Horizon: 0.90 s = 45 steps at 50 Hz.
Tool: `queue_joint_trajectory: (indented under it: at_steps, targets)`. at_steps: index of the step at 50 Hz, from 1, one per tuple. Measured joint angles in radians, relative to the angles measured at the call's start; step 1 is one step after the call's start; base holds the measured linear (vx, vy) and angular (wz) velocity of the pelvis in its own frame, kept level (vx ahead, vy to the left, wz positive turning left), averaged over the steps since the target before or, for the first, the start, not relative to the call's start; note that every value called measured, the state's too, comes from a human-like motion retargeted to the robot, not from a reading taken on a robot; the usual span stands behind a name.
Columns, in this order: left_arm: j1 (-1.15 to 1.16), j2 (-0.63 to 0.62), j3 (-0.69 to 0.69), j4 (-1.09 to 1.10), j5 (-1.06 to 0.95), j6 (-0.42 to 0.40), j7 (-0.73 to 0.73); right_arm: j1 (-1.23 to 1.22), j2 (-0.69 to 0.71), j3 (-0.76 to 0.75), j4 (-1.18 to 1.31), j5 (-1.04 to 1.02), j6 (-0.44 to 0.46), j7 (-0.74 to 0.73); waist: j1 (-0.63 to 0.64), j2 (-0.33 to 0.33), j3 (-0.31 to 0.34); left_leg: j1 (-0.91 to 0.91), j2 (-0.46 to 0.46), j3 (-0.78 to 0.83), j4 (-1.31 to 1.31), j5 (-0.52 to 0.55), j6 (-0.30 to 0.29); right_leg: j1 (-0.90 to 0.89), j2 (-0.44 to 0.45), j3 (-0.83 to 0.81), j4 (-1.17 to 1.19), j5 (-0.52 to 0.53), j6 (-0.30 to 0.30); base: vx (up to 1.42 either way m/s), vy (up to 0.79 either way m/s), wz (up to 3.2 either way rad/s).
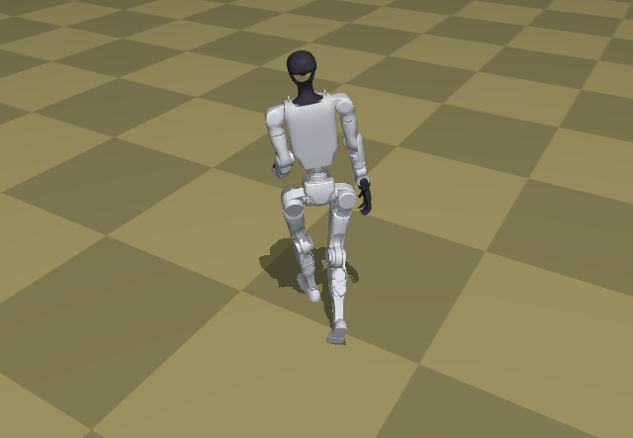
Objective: Walk run
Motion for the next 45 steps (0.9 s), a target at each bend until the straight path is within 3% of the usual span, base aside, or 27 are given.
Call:
queue_joint_trajectory:
  at_steps: [2, 5, 8, 10, 13, 17, 18, 20, 22, 25, 28, 30, 32, 33, 34, 35, 37, 41, 45]
  targets:
    - [-0.039, 0.008, -0.016, 0.0, -0.017, 0.004, 0.006, 0.046, 0.004, 0.005, 0.071, 0.044, -0.024, 0.049, -0.001, 0.003, 0.012, 0.074, -0.024, -0.008, -0.015, -0.039, -0.009, -0.083, 0.017, 0.022, 0.2, -0.009, 0.055, 0.85, -0.18, 0.6]
    - [-0.089, 0.008, -0.034, 0.002, -0.027, 0.008, 0.014, 0.128, 0.024, 0.041, 0.099, 0.09, -0.011, 0.174, 0.04, 0.062, 0.003, 0.132, 0.027, -0.027, -0.039, -0.07, -0.042, -0.187, 0.014, 0.004, 0.229, -0.133, -0.036, 0.77, 0.0, -0.05]
    - [-0.105, 0.013, -0.069, -0.019, -0.026, -0.007, 0.021, 0.21, 0.053, 0.055, 0.099, 0.062, -0.035, 0.2, -0.036, 0.108, 0.0, 0.203, 0.027, -0.072, -0.073, -0.088, -0.06, -0.292, -0.039, -0.024, 0.195, -0.277, -0.08, 0.9, -0.02, 1.41]
    - [-0.105, 0.017, -0.088, -0.035, -0.021, -0.017, 0.013, 0.256, 0.07, 0.065, 0.099, 0.04, -0.059, 0.186, -0.076, 0.124, -0.005, 0.24, 0.016, -0.109, -0.083, -0.107, -0.07, -0.351, -0.106, -0.038, 0.108, -0.365, -0.107, 0.68, -0.03, 1.36]
    - [-0.106, 0.023, -0.1, -0.046, -0.026, -0.018, -0.007, 0.3, 0.089, 0.08, 0.099, 0.023, -0.062, 0.18, -0.113, 0.105, -0.005, 0.306, -0.028, -0.129, -0.091, -0.14, -0.082, -0.384, -0.207, 0.016, -0.148, -0.381, -0.087, 0.81, -0.2, 0.95]
    - [-0.095, 0.036, -0.1, -0.041, -0.037, -0.018, -0.028, 0.314, 0.102, 0.06, 0.099, 0.001, -0.054, 0.206, -0.141, 0.089, 0.006, 0.41, -0.053, -0.167, -0.098, -0.183, -0.112, -0.413, -0.307, 0.038, -0.473, -0.418, -0.147, 0.84, -0.29, 0.65]
    - [-0.09, 0.036, -0.094, -0.038, -0.035, -0.02, -0.034, 0.307, 0.099, 0.054, 0.099, 0.001, -0.051, 0.213, -0.146, 0.096, 0.007, 0.431, -0.043, -0.168, -0.098, -0.193, -0.125, -0.414, -0.293, 0.119, -0.554, -0.414, -0.137, 0.81, -0.33, 0.31]
    - [-0.074, 0.032, -0.077, -0.032, -0.026, -0.023, -0.043, 0.291, 0.09, 0.048, 0.099, 0.009, -0.047, 0.211, -0.136, 0.101, 0.006, 0.47, -0.031, -0.153, -0.091, -0.21, -0.153, -0.413, -0.295, 0.148, -0.645, -0.477, -0.025, 0.67, -0.3, 0.0]
    - [-0.051, 0.021, -0.057, -0.019, -0.019, -0.026, -0.048, 0.261, 0.075, 0.046, 0.099, 0.025, -0.04, 0.19, -0.137, 0.09, 0.01, 0.507, -0.043, -0.16, -0.069, -0.209, -0.178, -0.414, -0.299, 0.125, -0.586, -0.453, 0.008, 0.85, -0.44, 0.06]
    - [0.001, 0.003, -0.047, 0.001, -0.032, -0.023, -0.042, 0.209, 0.051, 0.023, 0.08, 0.045, -0.019, 0.141, -0.171, 0.084, -0.009, 0.532, -0.034, -0.174, -0.017, -0.124, -0.235, -0.408, -0.307, 0.006, -0.494, -0.364, 0.008, 0.85, -0.42, 0.73]
    - [0.038, -0.02, -0.028, 0.036, -0.042, -0.002, -0.051, 0.162, 0.035, -0.019, 0.039, 0.078, -0.01, 0.094, -0.218, 0.124, -0.023, 0.489, 0.05, -0.188, 0.131, 0.132, -0.309, -0.366, -0.24, 0.149, -0.439, -0.423, -0.101, 0.89, -0.49, 1.27]
    - [0.052, -0.033, -0.041, 0.054, -0.034, 0.007, -0.039, 0.126, 0.017, -0.04, 0.022, 0.129, -0.018, 0.085, -0.218, 0.126, -0.015, 0.418, 0.084, -0.199, 0.318, 0.327, -0.362, -0.318, -0.252, 0.128, -0.423, -0.459, -0.146, 0.65, -0.35, 1.06]
    - [0.044, -0.029, -0.05, 0.051, -0.025, 0.005, -0.02, 0.08, -0.006, -0.039, 0.008, 0.187, -0.027, 0.094, -0.2, 0.088, -0.004, 0.333, 0.113, -0.122, 0.531, 0.446, -0.389, -0.272, -0.296, 0.0, -0.428, -0.473, -0.187, 0.64, -0.46, 0.62]
    - [0.036, -0.027, -0.045, 0.047, -0.017, 0.002, -0.027, 0.057, -0.018, -0.037, 0.002, 0.21, -0.027, 0.097, -0.183, 0.07, 0.001, 0.299, 0.143, -0.068, 0.616, 0.499, -0.374, -0.249, -0.301, -0.04, -0.431, -0.482, -0.208, 0.64, -0.48, 0.5]
    - [0.029, -0.026, -0.039, 0.045, -0.008, -0.001, -0.04, 0.033, -0.032, -0.035, -0.001, 0.226, -0.026, 0.098, -0.174, 0.06, 0.009, 0.269, 0.186, -0.016, 0.68, 0.488, -0.346, -0.225, -0.286, -0.026, -0.433, -0.495, -0.226, 0.62, -0.47, 0.65]
    - [0.022, -0.024, -0.033, 0.042, 0.0, -0.004, -0.055, 0.007, -0.047, -0.033, -0.002, 0.239, -0.023, 0.097, -0.169, 0.054, 0.02, 0.241, 0.235, 0.033, 0.733, 0.444, -0.311, -0.2, -0.262, 0.014, -0.435, -0.509, -0.241, 0.66, -0.45, 0.76]
    - [0.016, -0.023, -0.033, 0.036, -0.005, -0.002, -0.063, -0.046, -0.086, -0.019, -0.002, 0.23, -0.017, 0.091, -0.153, 0.037, 0.041, 0.178, 0.248, 0.079, 0.784, 0.347, -0.262, -0.155, -0.27, -0.028, -0.45, -0.514, -0.248, 0.69, -0.39, 0.42]
    - [0.017, -0.019, -0.048, 0.018, -0.025, 0.0, -0.062, -0.135, -0.165, -0.006, -0.033, 0.144, 0.017, 0.077, -0.07, 0.013, 0.041, -0.015, 0.109, 0.016, 0.7, 0.206, -0.256, -0.094, -0.269, -0.049, -0.496, -0.523, -0.257, 0.48, -0.2, -0.18]
    - [0.007, -0.011, -0.06, -0.001, -0.001, -0.001, -0.063, -0.174, -0.223, 0.004, -0.117, 0.106, 0.035, 0.058, -0.012, 0.027, 0.032, -0.115, 0.079, 0.042, 0.39, 0.112, -0.174, -0.046, -0.224, -0.1, -0.521, -0.562, -0.274, 0.59, -0.23, 0.32]
